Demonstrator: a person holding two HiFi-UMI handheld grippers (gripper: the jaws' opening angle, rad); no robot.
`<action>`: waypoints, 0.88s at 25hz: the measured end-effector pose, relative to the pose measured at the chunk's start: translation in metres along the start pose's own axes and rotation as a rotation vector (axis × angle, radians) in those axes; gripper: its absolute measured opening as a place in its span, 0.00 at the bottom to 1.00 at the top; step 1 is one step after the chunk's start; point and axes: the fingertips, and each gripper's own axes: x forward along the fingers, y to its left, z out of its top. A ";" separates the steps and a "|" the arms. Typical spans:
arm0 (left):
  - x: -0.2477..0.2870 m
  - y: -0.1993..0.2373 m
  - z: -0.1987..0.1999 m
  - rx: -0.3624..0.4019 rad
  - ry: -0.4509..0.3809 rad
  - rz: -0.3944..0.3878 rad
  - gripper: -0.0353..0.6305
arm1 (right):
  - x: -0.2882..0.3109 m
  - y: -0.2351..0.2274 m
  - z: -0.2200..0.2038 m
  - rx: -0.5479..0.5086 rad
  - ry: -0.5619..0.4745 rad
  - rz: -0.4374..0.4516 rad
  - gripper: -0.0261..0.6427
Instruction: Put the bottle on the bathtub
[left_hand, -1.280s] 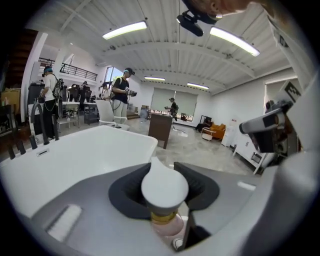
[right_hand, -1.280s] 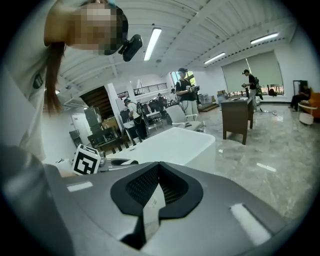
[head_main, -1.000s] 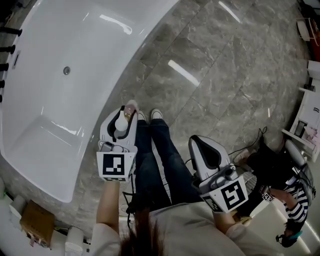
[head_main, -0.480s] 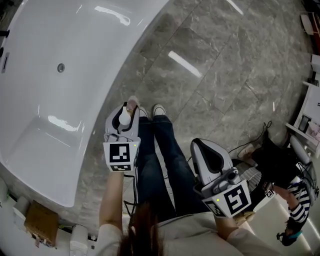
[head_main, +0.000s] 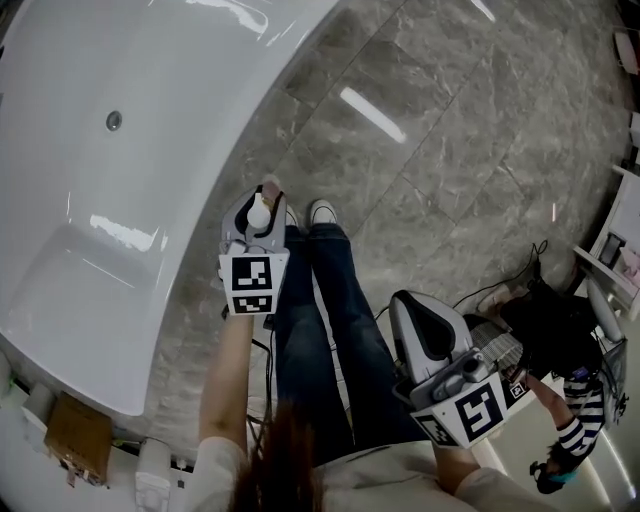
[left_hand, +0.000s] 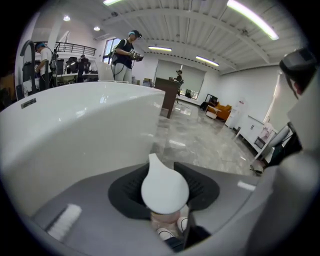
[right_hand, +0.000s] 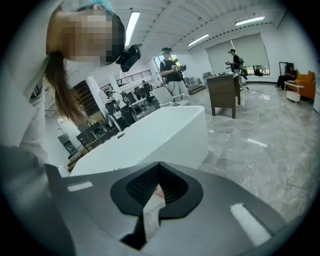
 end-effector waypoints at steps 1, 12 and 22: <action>0.006 0.002 -0.007 -0.006 0.010 0.000 0.33 | 0.003 0.000 -0.003 0.005 0.005 0.001 0.04; 0.067 0.026 -0.069 -0.054 0.127 0.033 0.33 | 0.024 -0.015 -0.023 0.027 0.053 -0.008 0.04; 0.120 0.047 -0.126 -0.115 0.228 0.084 0.33 | 0.040 -0.032 -0.043 0.063 0.080 -0.055 0.04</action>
